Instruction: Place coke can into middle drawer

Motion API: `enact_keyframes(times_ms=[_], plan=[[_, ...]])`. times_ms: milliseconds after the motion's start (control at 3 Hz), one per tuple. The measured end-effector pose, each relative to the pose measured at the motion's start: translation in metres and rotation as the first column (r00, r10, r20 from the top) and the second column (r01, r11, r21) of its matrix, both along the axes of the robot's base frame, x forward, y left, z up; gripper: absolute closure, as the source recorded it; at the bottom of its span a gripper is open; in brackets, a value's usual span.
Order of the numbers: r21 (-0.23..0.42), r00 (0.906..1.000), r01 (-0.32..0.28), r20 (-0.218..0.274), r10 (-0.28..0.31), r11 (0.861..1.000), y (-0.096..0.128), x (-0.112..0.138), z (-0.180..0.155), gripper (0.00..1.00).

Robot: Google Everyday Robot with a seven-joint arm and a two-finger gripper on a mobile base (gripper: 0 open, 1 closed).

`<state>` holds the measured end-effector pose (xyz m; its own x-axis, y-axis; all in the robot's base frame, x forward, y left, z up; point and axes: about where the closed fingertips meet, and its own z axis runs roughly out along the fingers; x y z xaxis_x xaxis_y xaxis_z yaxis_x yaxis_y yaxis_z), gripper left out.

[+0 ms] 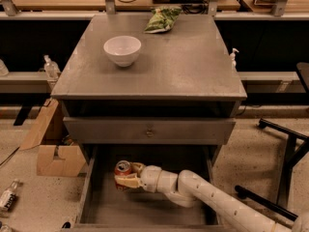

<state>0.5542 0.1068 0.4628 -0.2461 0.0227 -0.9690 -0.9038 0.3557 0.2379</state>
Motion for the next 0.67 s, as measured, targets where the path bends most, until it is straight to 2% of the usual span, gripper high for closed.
enact_keyframes(times_ms=[667], plan=[[0.003,1.0000,-0.005,0.000,0.005,1.000,0.0034,-0.0010,0.0007,0.27]])
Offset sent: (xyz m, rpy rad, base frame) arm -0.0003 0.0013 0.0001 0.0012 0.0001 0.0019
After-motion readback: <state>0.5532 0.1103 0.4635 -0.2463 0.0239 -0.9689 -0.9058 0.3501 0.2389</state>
